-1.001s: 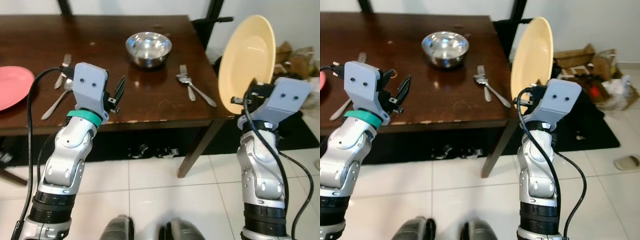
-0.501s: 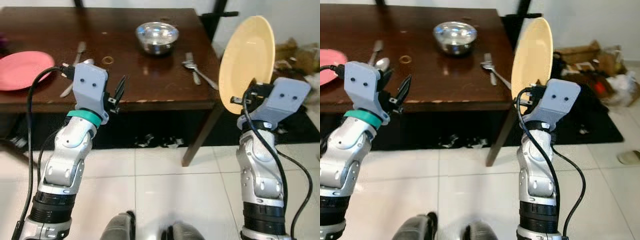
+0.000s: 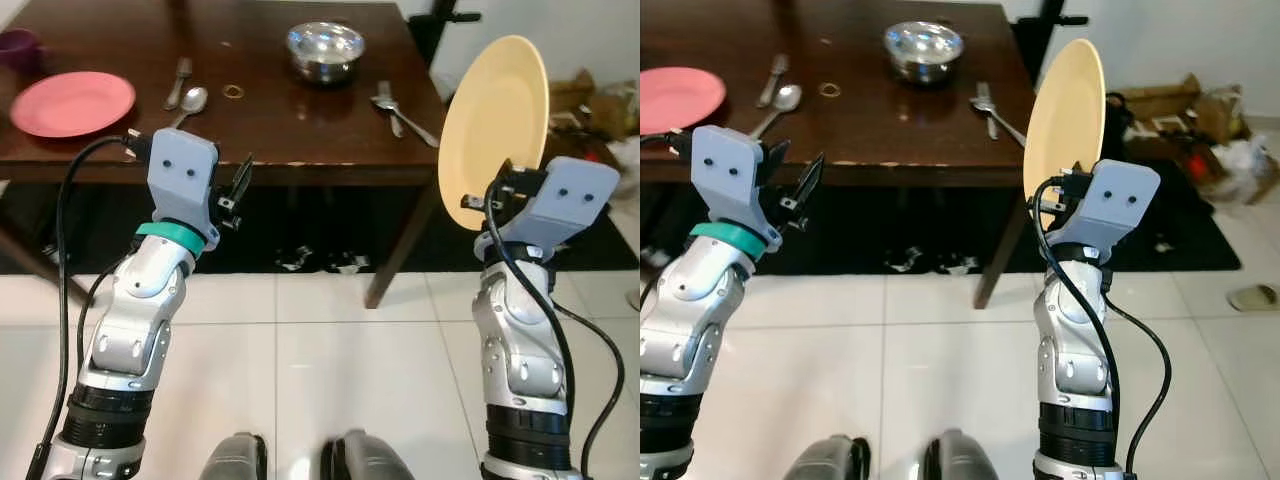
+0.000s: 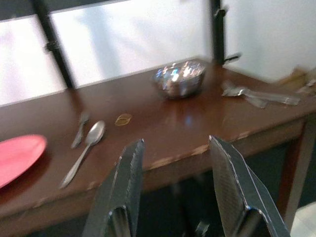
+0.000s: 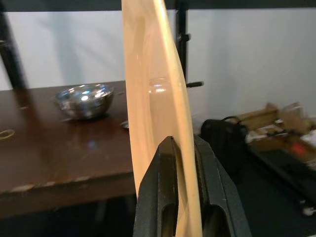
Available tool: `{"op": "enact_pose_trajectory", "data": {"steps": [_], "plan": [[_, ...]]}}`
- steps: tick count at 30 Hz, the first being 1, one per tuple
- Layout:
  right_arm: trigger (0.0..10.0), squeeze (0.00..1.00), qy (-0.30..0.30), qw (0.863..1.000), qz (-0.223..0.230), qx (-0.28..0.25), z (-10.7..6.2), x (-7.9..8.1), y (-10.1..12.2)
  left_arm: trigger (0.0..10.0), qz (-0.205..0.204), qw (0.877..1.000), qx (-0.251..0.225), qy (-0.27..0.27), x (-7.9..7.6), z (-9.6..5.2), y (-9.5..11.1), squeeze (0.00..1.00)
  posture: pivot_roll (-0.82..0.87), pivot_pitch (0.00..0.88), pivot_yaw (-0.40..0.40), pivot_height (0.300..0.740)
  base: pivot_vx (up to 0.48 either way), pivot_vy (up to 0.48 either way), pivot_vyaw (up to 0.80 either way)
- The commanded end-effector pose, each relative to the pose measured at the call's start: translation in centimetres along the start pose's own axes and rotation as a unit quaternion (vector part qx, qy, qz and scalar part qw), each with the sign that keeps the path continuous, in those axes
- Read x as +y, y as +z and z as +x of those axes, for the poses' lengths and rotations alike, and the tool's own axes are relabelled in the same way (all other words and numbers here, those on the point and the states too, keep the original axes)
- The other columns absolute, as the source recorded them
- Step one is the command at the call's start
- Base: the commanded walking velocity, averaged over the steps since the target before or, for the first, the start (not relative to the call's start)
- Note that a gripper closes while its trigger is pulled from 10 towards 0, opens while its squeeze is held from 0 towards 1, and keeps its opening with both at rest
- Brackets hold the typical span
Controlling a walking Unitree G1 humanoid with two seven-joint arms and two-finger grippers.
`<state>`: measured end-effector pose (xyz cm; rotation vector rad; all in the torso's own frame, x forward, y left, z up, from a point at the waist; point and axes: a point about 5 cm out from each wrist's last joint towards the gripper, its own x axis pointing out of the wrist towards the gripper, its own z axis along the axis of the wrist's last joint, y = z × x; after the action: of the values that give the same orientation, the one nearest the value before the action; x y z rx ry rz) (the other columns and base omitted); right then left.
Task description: Setting the table
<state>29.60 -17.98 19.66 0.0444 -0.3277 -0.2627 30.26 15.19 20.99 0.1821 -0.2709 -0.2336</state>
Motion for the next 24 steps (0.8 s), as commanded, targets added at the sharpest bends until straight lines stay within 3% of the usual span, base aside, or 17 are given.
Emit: {"op": "enact_pose_trajectory", "data": {"steps": [1,24], "plan": [[10.0,0.0,-0.012,1.0,0.0,-0.005,-0.06,-0.53,0.08,10.0,-0.002,1.0,0.006,-0.006,-0.32,-0.01,-0.28,0.0,0.05,0.006,0.021,0.74,-0.289,0.0,0.0],[10.0,0.0,-0.017,1.0,0.004,-0.002,-0.04,-0.6,-0.07,10.0,-0.002,1.0,0.007,-0.007,-0.38,0.04,-0.38,0.0,0.04,0.008,0.023,0.74,-0.286,0.0,0.0]]}}
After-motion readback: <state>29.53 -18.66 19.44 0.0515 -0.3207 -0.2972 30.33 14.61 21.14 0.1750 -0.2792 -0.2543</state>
